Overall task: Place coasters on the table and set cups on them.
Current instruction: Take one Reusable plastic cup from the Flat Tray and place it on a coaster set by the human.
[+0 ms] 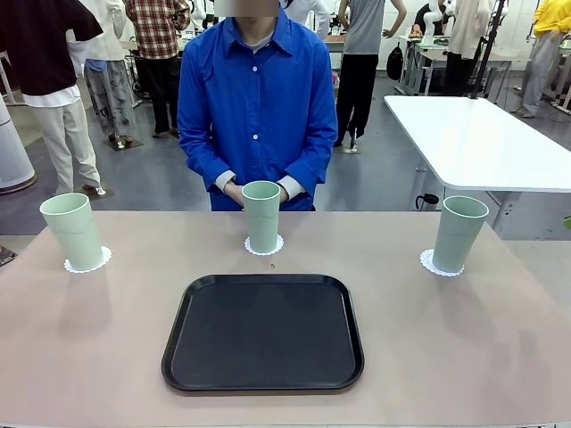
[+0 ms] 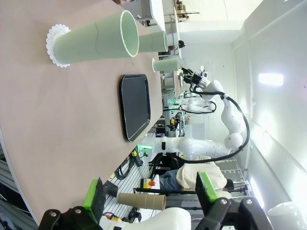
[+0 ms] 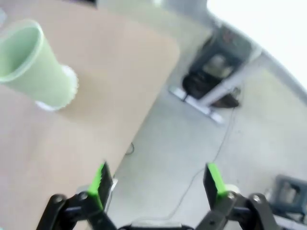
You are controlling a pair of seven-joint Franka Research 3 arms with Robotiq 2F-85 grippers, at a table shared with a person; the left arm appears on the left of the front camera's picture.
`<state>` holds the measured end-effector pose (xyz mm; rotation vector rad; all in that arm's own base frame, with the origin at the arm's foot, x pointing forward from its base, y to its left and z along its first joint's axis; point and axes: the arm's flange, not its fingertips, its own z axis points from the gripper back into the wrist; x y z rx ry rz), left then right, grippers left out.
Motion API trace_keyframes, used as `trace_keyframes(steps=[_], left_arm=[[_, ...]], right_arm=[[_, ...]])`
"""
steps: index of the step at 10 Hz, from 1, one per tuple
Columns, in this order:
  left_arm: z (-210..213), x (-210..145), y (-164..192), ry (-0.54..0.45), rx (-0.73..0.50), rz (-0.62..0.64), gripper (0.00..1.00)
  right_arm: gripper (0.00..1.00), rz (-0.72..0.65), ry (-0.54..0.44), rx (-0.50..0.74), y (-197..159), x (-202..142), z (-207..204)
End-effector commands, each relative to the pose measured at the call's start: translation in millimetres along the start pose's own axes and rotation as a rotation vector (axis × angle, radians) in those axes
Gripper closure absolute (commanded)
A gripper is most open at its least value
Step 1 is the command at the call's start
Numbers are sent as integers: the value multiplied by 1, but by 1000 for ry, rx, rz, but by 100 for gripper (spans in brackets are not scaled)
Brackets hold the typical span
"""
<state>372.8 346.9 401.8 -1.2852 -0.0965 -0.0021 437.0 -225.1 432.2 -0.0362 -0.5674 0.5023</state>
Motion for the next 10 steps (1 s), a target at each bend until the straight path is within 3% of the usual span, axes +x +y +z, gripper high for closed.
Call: trace_keyframes(steps=[1, 4, 8, 10], left_arm=[[-1, -2, -1, -8, 10, 5, 0], [-1, -2, -1, -8, 10, 5, 0], [-1, -2, -1, -8, 10, 5, 0], [-1, -2, -1, -8, 10, 5, 0]], right_arm=[[0, -53, 165, 38, 41, 35, 65], [0, -49, 147, -40, 80, 64, 118], [0, -9, 160, -38, 125, 77, 139], [0, -4, 138, -38, 112, 81, 144]])
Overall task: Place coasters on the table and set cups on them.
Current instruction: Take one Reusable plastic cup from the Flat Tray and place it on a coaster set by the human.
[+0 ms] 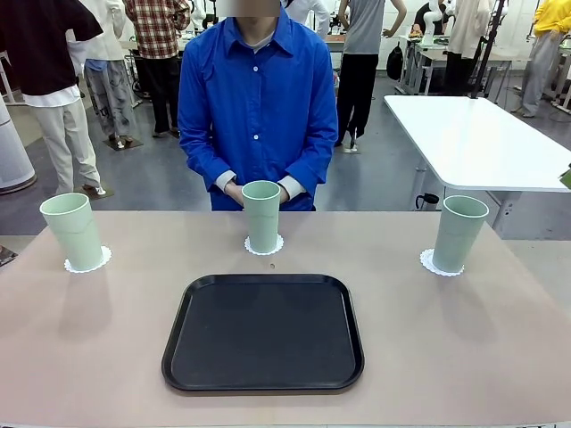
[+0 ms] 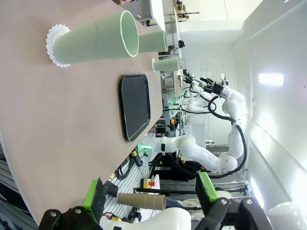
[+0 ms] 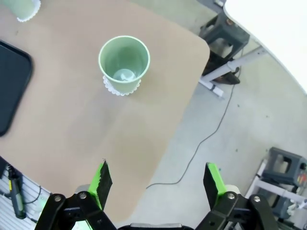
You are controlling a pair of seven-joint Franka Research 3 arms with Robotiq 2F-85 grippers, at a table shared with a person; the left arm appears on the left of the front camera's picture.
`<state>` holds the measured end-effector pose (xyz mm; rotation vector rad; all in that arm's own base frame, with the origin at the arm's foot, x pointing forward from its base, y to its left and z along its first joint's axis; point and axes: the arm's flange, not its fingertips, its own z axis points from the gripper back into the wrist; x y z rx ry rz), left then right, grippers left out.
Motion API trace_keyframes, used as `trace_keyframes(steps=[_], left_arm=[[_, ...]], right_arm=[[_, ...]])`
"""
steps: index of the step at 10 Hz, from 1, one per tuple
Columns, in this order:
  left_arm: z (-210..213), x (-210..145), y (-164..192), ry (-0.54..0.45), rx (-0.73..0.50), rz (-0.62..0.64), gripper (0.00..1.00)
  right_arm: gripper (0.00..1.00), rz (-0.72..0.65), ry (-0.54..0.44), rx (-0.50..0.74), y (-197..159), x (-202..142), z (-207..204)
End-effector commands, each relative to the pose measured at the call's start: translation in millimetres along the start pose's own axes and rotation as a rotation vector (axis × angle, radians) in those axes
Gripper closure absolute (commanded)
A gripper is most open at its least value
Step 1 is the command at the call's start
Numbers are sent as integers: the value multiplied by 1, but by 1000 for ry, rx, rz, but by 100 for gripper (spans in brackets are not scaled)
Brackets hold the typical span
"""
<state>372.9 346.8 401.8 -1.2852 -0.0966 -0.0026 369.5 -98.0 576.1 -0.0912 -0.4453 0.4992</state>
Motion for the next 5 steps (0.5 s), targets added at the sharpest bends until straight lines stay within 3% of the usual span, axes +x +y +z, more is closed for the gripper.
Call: trace_keyframes(steps=[1, 5], left_arm=[[-1, -2, -1, -8, 11, 5, 0], [-1, -2, -1, -8, 11, 5, 0]], right_arm=[[0, -14, 8, -16, -6, -1, 0], [0, -14, 8, -16, -6, -1, 0]])
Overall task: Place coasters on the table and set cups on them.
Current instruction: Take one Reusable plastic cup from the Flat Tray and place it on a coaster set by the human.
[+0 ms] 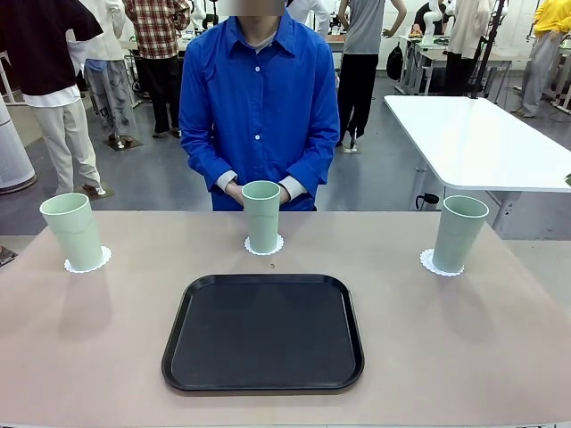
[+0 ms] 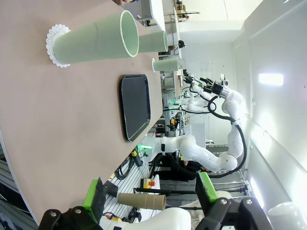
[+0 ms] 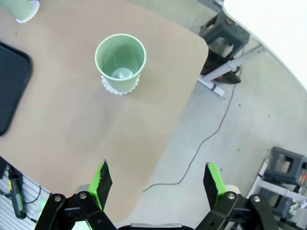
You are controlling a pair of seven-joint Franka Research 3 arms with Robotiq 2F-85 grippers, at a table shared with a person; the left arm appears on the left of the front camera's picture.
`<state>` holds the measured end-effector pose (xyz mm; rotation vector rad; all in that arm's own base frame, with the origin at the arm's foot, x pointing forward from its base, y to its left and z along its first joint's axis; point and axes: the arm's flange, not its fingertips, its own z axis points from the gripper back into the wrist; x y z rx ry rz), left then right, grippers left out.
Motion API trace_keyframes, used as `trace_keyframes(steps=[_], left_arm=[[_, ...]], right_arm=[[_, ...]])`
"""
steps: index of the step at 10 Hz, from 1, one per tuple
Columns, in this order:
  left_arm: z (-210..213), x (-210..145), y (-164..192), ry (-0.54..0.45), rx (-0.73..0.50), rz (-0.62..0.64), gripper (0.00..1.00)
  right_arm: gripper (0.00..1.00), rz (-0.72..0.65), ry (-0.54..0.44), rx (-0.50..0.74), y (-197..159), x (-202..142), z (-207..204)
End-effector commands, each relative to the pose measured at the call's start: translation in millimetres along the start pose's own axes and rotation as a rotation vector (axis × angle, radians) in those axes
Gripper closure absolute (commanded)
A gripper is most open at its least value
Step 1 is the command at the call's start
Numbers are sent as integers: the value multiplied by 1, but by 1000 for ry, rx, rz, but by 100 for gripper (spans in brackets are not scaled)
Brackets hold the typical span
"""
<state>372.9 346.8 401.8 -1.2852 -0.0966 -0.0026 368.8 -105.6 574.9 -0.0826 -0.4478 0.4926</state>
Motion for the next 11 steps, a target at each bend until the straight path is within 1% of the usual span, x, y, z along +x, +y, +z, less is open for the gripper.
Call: trace_keyframes(steps=[1, 5, 6, 7, 8, 9, 11], left_arm=[[-1, -2, -1, -8, 11, 5, 0], [-1, -2, -1, -8, 11, 5, 0], [-1, -2, -1, -8, 11, 5, 0], [-1, -2, -1, -8, 11, 5, 0], [-1, -2, -1, -8, 11, 5, 0], [-1, -2, -1, -8, 11, 5, 0], [-1, -2, -1, -8, 11, 5, 0]], right_arm=[[0, -6, 12, -22, 0, 3, 0], [0, -6, 12, -22, 0, 3, 0], [0, 3, -1, 1, 1, 1, 0], [0, -92, 14, 33, -9, -30, 15], [0, -132, 49, 119, -15, -54, 17], [0, -174, 102, 192, -16, -80, 5], [0, -179, 117, 207, 5, -105, -10]])
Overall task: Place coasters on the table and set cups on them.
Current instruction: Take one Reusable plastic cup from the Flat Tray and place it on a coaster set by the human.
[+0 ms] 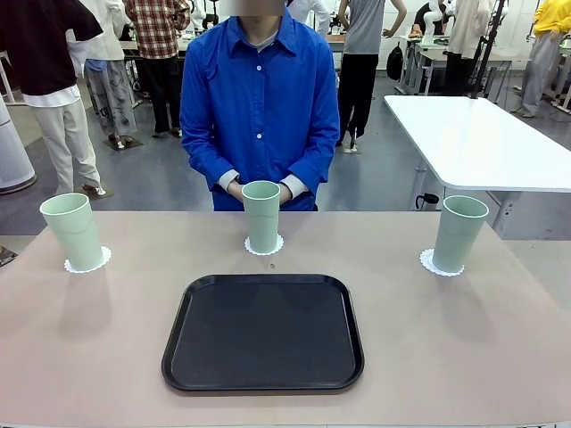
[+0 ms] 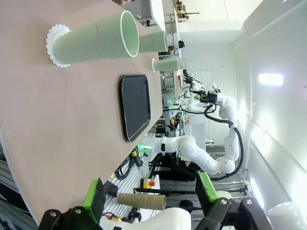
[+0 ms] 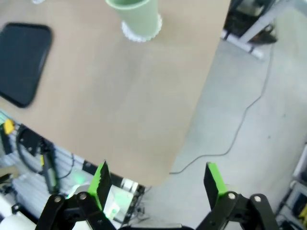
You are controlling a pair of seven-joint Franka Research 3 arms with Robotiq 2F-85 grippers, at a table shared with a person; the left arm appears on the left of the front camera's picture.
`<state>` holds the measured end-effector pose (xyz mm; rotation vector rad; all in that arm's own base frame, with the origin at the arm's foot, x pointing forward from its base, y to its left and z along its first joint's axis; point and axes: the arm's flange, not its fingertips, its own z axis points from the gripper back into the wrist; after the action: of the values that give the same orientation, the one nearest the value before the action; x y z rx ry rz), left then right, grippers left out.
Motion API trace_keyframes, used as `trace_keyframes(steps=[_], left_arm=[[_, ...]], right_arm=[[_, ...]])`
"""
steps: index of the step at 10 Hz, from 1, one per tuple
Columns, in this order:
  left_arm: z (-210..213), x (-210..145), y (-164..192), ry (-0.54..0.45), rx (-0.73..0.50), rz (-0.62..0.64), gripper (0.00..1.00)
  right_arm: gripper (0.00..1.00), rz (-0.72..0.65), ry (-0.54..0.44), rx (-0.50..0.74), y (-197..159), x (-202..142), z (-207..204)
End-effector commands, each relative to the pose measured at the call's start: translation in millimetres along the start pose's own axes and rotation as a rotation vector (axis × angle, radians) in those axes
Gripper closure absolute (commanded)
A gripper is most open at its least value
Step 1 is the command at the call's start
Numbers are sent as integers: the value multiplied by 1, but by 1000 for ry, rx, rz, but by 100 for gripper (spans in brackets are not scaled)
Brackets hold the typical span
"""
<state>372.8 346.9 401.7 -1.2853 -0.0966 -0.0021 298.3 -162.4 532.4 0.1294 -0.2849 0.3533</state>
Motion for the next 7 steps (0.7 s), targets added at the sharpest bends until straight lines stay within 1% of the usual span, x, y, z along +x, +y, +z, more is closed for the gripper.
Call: trace_keyframes(steps=[1, 2, 3, 4, 5, 6, 7], left_arm=[[-1, -2, -2, -8, 11, 5, 0], [-1, -2, -2, -8, 11, 5, 0], [-1, -2, -2, -8, 11, 5, 0], [-1, -2, -2, -8, 11, 5, 0], [-1, -2, -2, -8, 11, 5, 0], [-1, -2, -2, -8, 11, 5, 0], [-1, -2, -2, -8, 11, 5, 0]], right_arm=[[0, 36, -37, 39, 12, -16, -11], [0, 64, -127, 158, 4, -18, -9], [0, 15, -214, 314, -14, -16, -10], [0, -49, -250, 445, -34, -19, -17], [0, -120, -271, 548, -54, -24, -27], [0, -216, -286, 630, -79, -32, -37], [0, -267, -264, 671, -99, -37, -48]])
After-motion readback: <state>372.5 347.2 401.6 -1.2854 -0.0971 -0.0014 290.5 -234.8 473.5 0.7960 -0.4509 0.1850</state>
